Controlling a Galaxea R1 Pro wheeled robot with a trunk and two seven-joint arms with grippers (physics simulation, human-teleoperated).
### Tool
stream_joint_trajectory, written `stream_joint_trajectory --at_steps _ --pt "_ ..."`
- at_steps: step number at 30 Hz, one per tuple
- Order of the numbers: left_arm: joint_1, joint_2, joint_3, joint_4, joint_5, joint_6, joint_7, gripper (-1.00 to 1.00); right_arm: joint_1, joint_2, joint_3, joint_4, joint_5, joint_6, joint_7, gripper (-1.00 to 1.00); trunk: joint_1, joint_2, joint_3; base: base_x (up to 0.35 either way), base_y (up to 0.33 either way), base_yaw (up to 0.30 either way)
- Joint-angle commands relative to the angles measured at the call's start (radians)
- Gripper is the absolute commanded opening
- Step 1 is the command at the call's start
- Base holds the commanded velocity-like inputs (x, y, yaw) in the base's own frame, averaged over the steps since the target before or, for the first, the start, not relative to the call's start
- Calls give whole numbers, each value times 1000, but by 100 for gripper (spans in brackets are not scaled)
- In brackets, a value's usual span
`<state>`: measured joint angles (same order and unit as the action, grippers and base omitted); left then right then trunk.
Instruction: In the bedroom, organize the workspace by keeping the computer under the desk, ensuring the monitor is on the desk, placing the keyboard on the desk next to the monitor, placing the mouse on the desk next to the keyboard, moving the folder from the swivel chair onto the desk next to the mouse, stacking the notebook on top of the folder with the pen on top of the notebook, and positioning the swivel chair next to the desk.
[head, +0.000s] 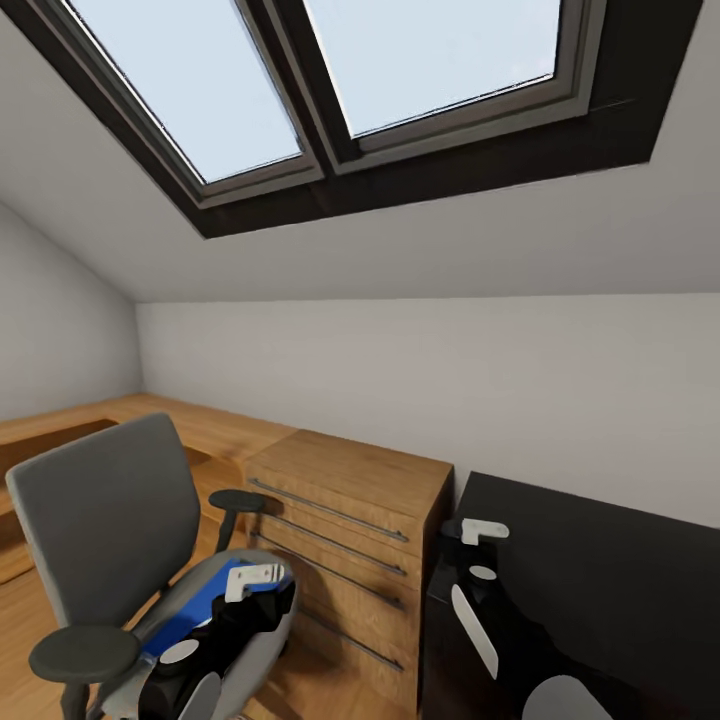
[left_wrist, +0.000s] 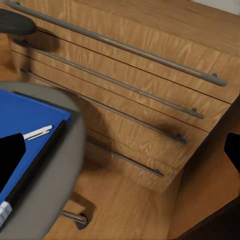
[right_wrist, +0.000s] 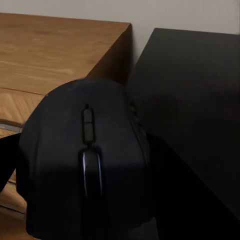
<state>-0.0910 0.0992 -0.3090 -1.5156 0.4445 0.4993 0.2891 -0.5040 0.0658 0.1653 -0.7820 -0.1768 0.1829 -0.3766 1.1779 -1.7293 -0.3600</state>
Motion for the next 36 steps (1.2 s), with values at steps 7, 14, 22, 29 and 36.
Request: stream_joint_trajectory --at_steps 7,14,22,29,36 --pt "-1 2 -2 -1 11 2 10 100 -1 -5 1 4 -10 5 -11 -100 0 -1 -1 89 -75 0" --pt "-1 2 -1 -1 11 2 10 100 -1 -7 -22 42 -10 6 -11 -100 0 -1 -1 4 -3 0" --pt "-1 2 -1 -1 11 2 10 100 -1 -7 -26 47 -10 15 -13 -100 0 -1 -1 0 0 0" --pt "-1 2 -2 -1 11 2 10 100 -1 -7 -69 54 -10 37 -12 -100 0 -1 -1 0 0 0" --pt "-1 2 -2 -1 11 2 10 100 -1 -7 -98 59 -10 53 -11 -100 0 -1 -1 0 0 0"
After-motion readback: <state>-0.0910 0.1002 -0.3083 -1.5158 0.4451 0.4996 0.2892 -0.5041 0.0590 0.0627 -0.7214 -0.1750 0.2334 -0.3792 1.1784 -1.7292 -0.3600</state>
